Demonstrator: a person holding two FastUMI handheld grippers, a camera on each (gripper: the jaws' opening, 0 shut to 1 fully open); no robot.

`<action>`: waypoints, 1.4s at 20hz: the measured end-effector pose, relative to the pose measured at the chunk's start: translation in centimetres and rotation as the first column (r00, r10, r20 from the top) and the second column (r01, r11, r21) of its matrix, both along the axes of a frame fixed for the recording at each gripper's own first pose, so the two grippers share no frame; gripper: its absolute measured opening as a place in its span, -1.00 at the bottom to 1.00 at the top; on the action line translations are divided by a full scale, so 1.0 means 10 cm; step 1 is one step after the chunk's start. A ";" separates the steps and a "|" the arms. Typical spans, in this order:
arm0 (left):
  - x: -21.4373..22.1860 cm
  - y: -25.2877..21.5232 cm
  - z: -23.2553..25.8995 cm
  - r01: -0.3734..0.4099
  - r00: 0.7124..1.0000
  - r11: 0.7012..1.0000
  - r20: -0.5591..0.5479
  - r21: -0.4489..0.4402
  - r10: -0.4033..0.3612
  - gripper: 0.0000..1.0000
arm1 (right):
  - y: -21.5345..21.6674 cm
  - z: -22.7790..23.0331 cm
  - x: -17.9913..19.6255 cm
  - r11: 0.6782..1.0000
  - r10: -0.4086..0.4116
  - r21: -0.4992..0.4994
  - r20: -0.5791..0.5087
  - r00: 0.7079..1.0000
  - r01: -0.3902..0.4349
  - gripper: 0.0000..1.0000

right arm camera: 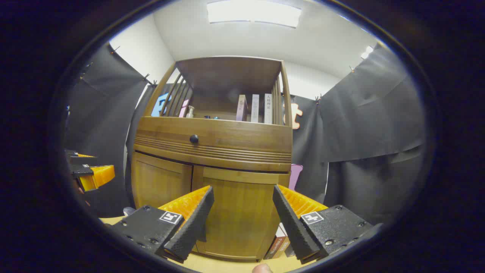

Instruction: Open the right door of the double-door shoe cabinet with the right hand, and open the left door with the left hand.

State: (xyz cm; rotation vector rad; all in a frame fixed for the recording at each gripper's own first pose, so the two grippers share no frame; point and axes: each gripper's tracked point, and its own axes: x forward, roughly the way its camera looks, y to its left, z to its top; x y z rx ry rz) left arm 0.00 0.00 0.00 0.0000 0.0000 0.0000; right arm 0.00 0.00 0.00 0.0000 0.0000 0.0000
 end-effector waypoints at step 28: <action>0.21 0.67 -0.24 -0.130 0.991 0.992 -0.015 -0.003 0.130 0.89 | 0.93 -1.41 0.79 0.991 0.132 0.069 -0.292 0.947 -0.117 0.87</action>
